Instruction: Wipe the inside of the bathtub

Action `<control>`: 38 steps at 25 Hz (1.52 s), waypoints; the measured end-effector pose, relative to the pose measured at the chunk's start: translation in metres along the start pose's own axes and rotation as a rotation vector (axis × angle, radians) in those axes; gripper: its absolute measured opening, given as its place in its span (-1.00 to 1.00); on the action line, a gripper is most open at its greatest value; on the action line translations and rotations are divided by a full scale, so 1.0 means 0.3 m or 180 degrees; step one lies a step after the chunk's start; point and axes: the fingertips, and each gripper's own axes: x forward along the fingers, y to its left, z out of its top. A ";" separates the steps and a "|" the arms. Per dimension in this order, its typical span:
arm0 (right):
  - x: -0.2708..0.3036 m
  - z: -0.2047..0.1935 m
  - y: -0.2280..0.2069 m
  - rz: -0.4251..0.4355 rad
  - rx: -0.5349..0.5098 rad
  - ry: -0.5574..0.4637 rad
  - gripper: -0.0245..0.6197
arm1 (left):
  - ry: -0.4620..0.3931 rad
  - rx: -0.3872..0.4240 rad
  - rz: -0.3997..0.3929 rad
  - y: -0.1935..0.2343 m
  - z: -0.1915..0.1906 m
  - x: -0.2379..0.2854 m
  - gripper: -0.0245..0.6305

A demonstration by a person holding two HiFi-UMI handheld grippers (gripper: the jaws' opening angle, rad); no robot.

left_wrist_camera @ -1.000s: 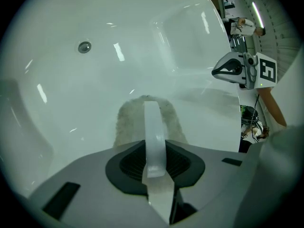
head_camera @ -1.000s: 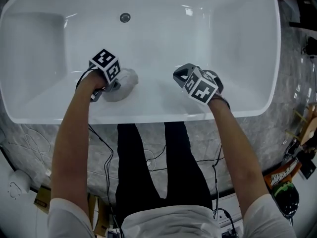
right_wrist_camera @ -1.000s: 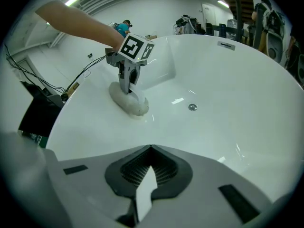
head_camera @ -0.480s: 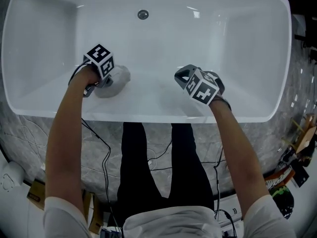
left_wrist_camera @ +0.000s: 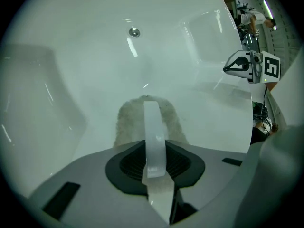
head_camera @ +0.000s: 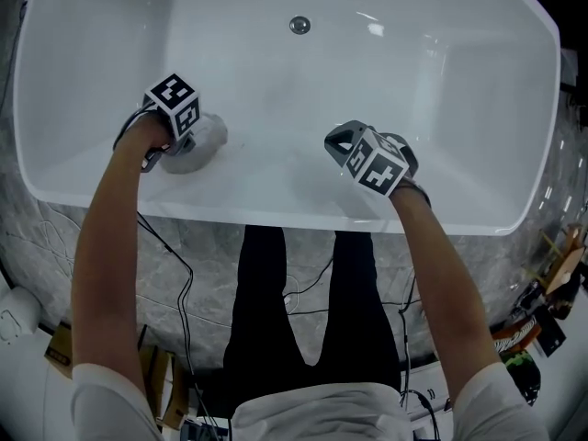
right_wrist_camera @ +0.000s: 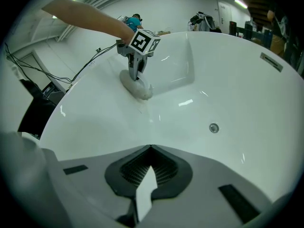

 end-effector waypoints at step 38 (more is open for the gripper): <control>0.299 0.413 0.081 0.0233 -0.0321 -0.0084 -0.91 | 0.0480 -0.0550 0.0901 0.869 -0.702 -0.216 -0.63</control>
